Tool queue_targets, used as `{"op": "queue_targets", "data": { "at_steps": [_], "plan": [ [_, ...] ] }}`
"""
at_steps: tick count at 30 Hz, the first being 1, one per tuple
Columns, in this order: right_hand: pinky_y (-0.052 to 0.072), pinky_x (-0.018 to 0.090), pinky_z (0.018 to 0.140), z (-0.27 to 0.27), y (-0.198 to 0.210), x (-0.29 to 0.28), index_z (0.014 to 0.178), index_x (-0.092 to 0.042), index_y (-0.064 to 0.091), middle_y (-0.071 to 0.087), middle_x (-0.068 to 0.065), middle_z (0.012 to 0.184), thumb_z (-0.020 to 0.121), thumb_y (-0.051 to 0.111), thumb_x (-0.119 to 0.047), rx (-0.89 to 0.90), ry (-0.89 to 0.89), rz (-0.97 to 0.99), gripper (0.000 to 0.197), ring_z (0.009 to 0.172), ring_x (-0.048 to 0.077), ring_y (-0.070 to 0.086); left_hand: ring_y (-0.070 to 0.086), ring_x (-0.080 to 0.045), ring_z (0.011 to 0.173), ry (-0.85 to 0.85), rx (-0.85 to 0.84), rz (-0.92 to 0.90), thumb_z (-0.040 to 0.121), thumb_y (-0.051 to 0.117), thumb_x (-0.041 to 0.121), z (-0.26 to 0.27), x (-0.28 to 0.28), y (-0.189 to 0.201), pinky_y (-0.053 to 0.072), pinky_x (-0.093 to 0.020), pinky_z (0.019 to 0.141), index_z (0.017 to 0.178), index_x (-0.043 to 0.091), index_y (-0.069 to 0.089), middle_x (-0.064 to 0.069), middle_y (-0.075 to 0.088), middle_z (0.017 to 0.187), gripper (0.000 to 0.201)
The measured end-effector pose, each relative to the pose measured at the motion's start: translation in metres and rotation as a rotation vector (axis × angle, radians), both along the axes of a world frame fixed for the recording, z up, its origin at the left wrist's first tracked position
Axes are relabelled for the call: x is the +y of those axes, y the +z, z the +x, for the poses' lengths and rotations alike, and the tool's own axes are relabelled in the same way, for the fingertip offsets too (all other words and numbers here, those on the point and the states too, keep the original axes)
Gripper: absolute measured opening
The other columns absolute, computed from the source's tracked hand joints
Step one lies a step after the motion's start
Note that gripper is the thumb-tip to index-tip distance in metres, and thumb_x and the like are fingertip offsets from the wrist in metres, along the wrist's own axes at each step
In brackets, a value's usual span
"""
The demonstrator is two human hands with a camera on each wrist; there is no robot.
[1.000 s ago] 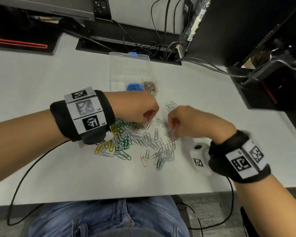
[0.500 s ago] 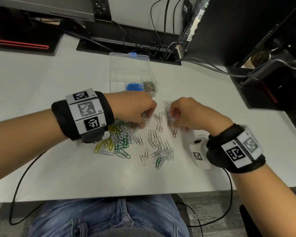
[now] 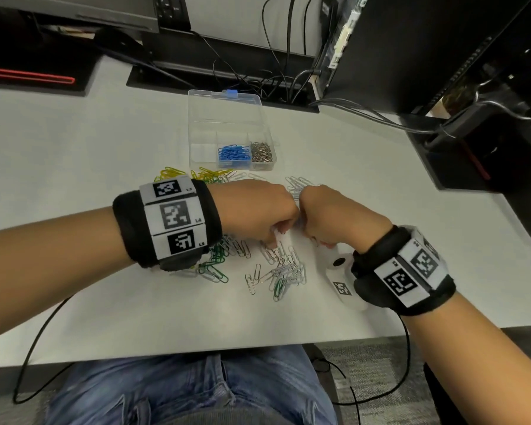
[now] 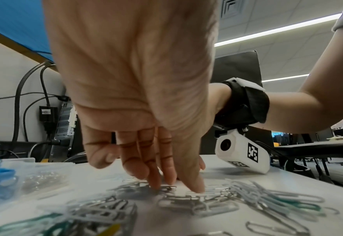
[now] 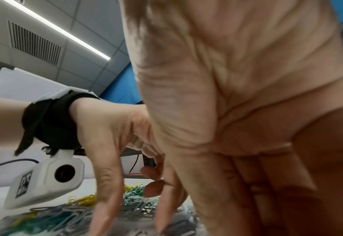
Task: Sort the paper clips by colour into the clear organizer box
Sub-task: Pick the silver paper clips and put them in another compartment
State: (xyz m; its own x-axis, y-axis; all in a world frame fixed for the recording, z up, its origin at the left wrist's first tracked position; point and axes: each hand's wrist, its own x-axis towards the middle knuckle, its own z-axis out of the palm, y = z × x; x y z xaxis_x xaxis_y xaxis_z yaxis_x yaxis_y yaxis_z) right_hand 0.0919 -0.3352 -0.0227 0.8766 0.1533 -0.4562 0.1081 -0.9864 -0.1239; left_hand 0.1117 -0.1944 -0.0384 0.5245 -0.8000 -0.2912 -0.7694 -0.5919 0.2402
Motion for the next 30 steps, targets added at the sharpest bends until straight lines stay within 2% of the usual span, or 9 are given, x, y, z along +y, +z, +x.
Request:
{"op": "queue_targets", "data": {
  "at_steps": [5,8,11,15,18,22,25,27,30],
  "plan": [
    [0.057,0.040,0.064,0.002,0.001,-0.003,0.059,-0.011,0.042,0.049,0.011,0.062,0.086,0.054,-0.003,-0.021,0.054,-0.016,0.031,0.052,0.026,0.052,0.053,-0.016,0.081,-0.026,0.015,0.011,0.077,0.073,0.033,-0.005,-0.003,-0.003,0.038,-0.026,0.060,0.094,0.022,0.058,0.006,0.053,0.091,0.025],
    [0.050,0.035,0.057,0.006,0.002,-0.008,0.075,0.003,0.058,0.060,0.020,0.070,0.083,0.054,0.001,-0.054,0.006,0.046,0.009,0.055,0.026,0.052,0.058,-0.017,0.080,-0.017,0.032,-0.016,0.079,0.071,0.024,-0.006,-0.004,-0.006,0.048,-0.031,0.066,0.085,0.021,0.061,0.006,0.057,0.085,0.013],
    [0.041,0.028,0.050,0.009,0.003,-0.015,0.081,0.010,0.063,0.060,0.022,0.066,0.077,0.050,0.008,-0.067,-0.061,0.127,0.014,0.052,0.024,0.049,0.060,-0.016,0.077,-0.017,0.059,-0.019,0.081,0.066,0.014,-0.005,-0.003,-0.006,0.048,-0.028,0.065,0.083,0.017,0.067,0.006,0.061,0.080,0.004],
    [0.046,0.025,0.053,0.011,0.006,-0.018,0.069,-0.005,0.061,0.056,0.003,0.059,0.079,0.051,0.005,-0.098,-0.057,0.216,0.017,0.050,0.012,0.050,0.055,-0.014,0.073,-0.024,0.062,0.016,0.086,0.060,0.014,-0.002,-0.001,-0.006,0.041,-0.024,0.060,0.082,0.013,0.065,0.008,0.054,0.074,0.006],
    [0.049,0.026,0.054,0.023,0.005,-0.017,0.074,-0.002,0.065,0.057,0.001,0.061,0.083,0.055,0.001,-0.262,-0.112,0.357,0.014,0.053,0.009,0.052,0.056,-0.012,0.073,0.006,0.044,-0.047,0.085,0.055,0.010,-0.001,0.005,-0.001,0.045,-0.026,0.064,0.075,0.017,0.059,0.010,0.056,0.073,0.014],
    [0.043,0.013,0.047,0.054,0.012,-0.007,0.067,-0.009,0.062,0.060,-0.001,0.059,0.083,0.060,0.001,-0.422,-0.214,0.611,0.019,0.050,0.007,0.056,0.055,-0.001,0.063,0.147,0.015,-0.260,0.083,0.057,0.005,0.013,0.020,0.012,0.042,-0.015,0.061,0.075,0.008,0.066,0.009,0.065,0.072,0.013],
    [0.039,0.009,0.043,0.076,0.019,0.006,0.075,-0.001,0.066,0.063,0.004,0.067,0.082,0.061,0.003,-0.412,-0.231,0.712,0.010,0.053,0.011,0.059,0.054,0.007,0.062,0.324,-0.002,-0.389,0.082,0.064,0.007,0.032,0.033,0.020,0.038,-0.005,0.059,0.079,0.010,0.071,0.019,0.058,0.067,0.008],
    [0.040,0.011,0.044,0.088,0.018,0.016,0.080,0.002,0.067,0.062,0.004,0.067,0.082,0.065,0.001,-0.391,-0.223,0.725,0.003,0.053,0.009,0.057,0.054,0.002,0.063,0.464,-0.034,-0.458,0.081,0.067,0.008,0.043,0.040,0.024,0.039,-0.009,0.059,0.083,0.012,0.070,0.016,0.058,0.068,0.006],
    [0.042,0.014,0.051,0.095,0.010,0.018,0.087,-0.002,0.067,0.061,0.004,0.075,0.080,0.072,-0.008,-0.377,-0.191,0.639,0.011,0.061,0.011,0.056,0.054,-0.009,0.064,0.606,-0.056,-0.507,0.080,0.071,0.012,0.059,0.044,0.025,0.042,-0.024,0.064,0.085,0.013,0.068,0.008,0.057,0.068,0.006]
  ]
}}
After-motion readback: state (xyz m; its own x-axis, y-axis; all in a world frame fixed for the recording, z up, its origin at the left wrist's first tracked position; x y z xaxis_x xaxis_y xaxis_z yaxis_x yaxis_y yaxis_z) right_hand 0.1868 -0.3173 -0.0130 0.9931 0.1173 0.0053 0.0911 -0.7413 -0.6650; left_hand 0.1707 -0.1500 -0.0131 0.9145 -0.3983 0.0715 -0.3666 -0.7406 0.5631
